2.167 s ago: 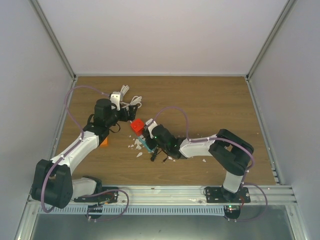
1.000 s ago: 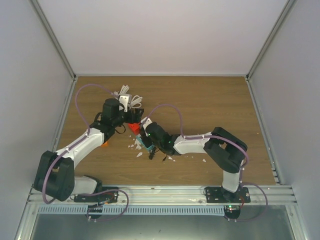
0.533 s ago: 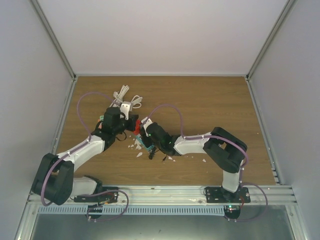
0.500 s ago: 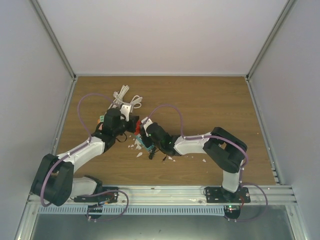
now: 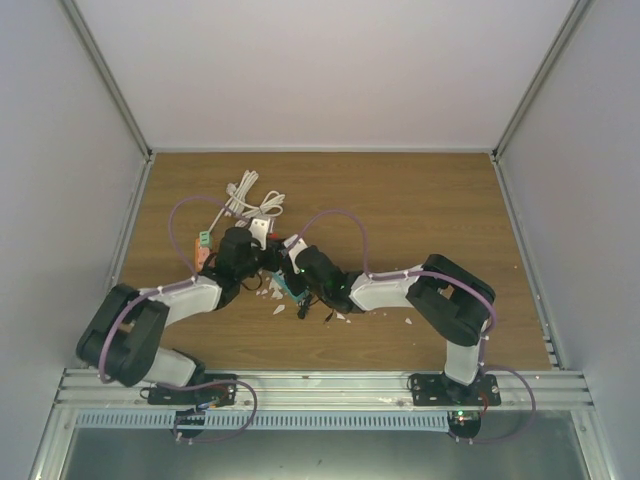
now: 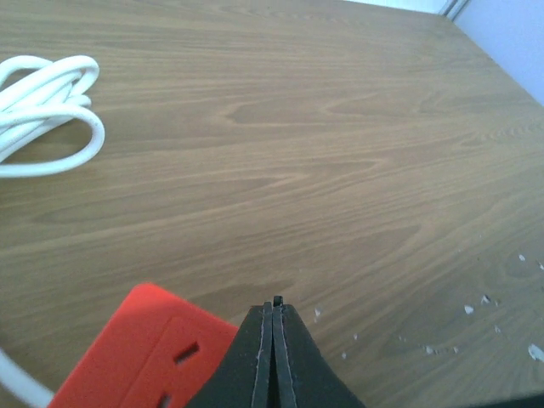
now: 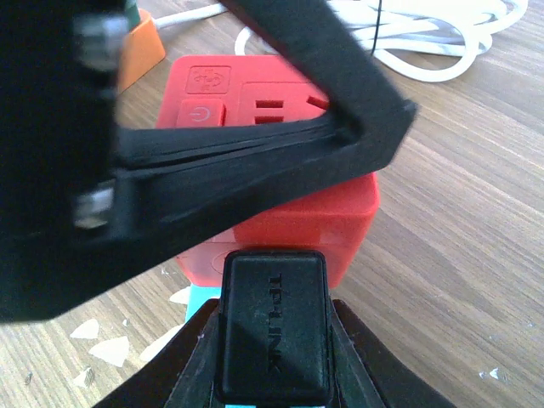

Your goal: Insert the plug

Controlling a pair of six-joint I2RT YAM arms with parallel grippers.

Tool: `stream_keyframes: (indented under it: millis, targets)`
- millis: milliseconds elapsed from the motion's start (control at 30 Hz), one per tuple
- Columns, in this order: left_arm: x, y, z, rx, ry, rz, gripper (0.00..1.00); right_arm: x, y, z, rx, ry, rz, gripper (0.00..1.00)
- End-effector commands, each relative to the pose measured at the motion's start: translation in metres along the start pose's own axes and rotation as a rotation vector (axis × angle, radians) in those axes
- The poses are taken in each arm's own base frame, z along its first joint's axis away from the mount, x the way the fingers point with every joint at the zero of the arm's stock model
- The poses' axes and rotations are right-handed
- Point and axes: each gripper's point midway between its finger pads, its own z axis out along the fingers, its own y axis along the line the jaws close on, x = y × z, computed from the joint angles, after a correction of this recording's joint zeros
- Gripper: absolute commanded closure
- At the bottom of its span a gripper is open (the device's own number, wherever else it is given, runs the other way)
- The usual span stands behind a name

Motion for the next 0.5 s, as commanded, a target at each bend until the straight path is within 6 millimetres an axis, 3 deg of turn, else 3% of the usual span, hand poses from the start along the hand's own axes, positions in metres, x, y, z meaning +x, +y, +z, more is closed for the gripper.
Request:
stream_keyframes:
  millis: [0,133,467]
  targets:
    - [0.025,0.019,0.019,-0.072,0.062,-0.049,1.0,0.122,0.001,-0.008,-0.038,0.387,-0.029,1.0]
    - [0.041,0.027,0.024,-0.097,0.094,-0.074,1.0,0.122,-0.001,-0.011,-0.033,0.384,-0.028,1.0]
    - [0.067,0.024,-0.003,-0.067,0.076,-0.124,1.0,0.123,-0.004,-0.01,-0.035,0.383,-0.015,1.0]
